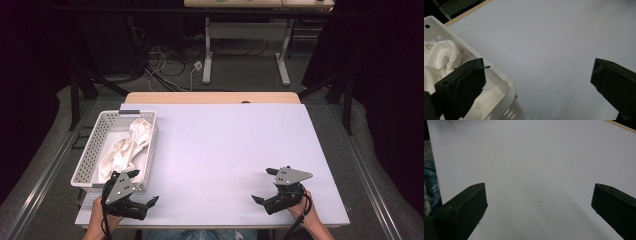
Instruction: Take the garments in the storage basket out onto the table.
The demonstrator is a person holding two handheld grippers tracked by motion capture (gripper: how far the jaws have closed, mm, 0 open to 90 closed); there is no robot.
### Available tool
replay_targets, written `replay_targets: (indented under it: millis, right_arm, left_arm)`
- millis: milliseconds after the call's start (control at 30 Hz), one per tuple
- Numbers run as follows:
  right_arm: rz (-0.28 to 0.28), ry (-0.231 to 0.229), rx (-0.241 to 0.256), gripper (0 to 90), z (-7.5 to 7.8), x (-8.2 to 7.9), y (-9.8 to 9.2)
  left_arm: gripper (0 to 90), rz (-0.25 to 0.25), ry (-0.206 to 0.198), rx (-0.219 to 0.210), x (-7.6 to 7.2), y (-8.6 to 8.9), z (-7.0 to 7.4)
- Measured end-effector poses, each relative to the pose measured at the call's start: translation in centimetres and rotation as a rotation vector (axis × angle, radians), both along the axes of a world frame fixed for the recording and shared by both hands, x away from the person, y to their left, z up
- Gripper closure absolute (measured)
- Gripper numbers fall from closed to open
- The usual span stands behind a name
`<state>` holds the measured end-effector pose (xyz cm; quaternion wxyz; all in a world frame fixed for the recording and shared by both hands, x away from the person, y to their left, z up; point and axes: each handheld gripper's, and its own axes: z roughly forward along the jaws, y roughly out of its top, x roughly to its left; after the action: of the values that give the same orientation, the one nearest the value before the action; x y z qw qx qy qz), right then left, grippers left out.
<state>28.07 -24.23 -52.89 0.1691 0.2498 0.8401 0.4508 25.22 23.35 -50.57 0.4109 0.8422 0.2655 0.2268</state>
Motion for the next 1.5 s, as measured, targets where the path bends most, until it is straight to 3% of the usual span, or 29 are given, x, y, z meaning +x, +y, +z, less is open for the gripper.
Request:
replay_targets:
  millis: [300, 567, 767, 900, 1100, 1500]
  right_arm:
    - [0.014, 0.001, -0.009, 0.0, -0.1, 0.0, 0.3]
    - [0.042, 0.0, -0.029, 0.0, -0.2, 0.1, 0.3]
    - [0.044, 0.0, -0.038, 0.0, -0.2, 0.1, 0.3]
    - [0.038, -0.003, -0.046, 0.0, -0.2, 0.1, 0.3]
    - [0.032, 0.0, -0.059, 0.0, -0.3, 0.3, 0.3]
    - [0.03, 0.014, -0.072, 0.0, -0.5, 0.3, 0.5]
  left_arm:
    - [0.0, 0.017, 0.003, -0.02, 0.0, 0.8, 0.5]
    - [0.0, 0.043, 0.014, -0.007, 0.3, 1.7, 0.8]
    - [0.0, 0.06, 0.029, -0.012, 0.7, 2.2, 0.8]
    - [0.0, 0.076, 0.016, 0.015, 0.9, 2.7, 1.1]
    - [0.0, 0.1, 0.021, 0.008, 1.1, 3.3, 1.4]
    - [0.0, 0.127, 0.014, 0.016, 2.8, 3.7, 2.2]
